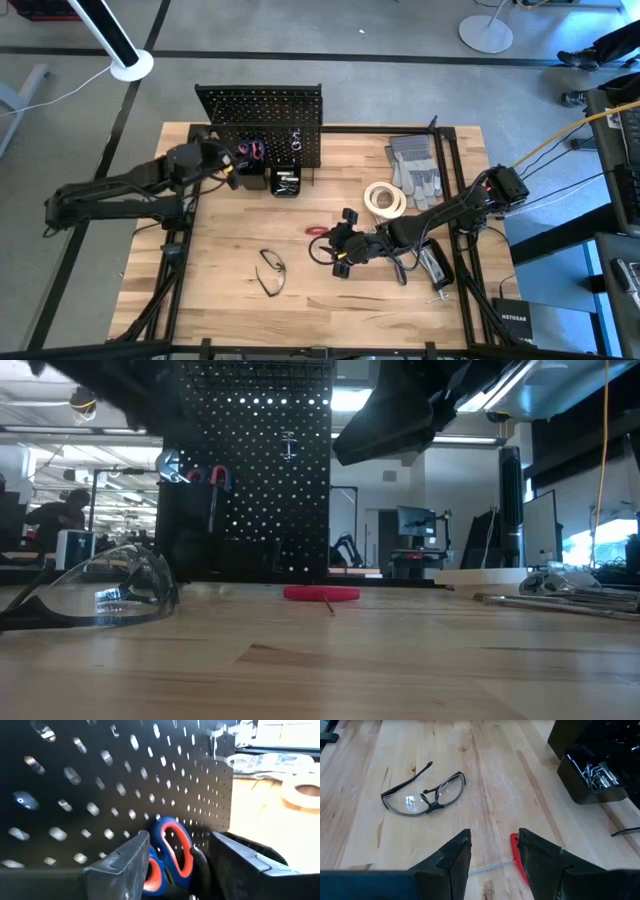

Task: Hang tools onto peg board
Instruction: Put the ratchet wrench into the left pegboard organizer bin

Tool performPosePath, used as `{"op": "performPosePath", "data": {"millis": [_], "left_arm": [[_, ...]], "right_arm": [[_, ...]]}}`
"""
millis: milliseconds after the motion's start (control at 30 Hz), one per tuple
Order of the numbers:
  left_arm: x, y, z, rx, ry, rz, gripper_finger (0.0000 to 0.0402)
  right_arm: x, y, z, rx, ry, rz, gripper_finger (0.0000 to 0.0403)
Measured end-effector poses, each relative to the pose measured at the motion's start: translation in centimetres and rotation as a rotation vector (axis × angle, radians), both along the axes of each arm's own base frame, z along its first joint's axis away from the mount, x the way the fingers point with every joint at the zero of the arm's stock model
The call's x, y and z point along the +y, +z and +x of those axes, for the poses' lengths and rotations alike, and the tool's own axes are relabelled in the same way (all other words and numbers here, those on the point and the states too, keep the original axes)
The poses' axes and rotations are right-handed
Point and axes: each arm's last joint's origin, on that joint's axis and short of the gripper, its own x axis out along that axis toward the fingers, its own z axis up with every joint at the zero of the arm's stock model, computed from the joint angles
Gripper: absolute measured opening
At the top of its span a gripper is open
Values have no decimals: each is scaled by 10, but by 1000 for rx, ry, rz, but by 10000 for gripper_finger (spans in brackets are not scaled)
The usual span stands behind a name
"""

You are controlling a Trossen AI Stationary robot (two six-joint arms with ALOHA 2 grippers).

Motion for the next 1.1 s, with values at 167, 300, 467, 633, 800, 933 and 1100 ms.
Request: {"op": "performPosePath", "data": {"millis": [167, 300, 467, 633, 800, 933, 1100], "left_arm": [[-7, 28, -10, -12, -28, -98, 189], [-21, 32, -10, -25, -185, -232, 179], [-43, 19, -4, -5, -377, -424, 165], [-66, 9, 1, 17, -504, -526, 153], [-86, 3, 15, 7, -588, -526, 143], [-99, -6, 30, 61, -592, -500, 132], [-117, -20, 51, 106, -582, -485, 121]], "right_arm": [[0, -1, -1, 20, 15, 5, 166], [0, 1, -4, 39, 29, 8, 166], [5, -2, -11, 116, 93, 29, 166], [4, -11, -20, 260, 125, 106, 166], [4, -12, -21, 290, 140, 136, 166], [5, -11, -20, 276, 149, 149, 166], [1, -7, -15, 194, 98, 69, 166]]}}
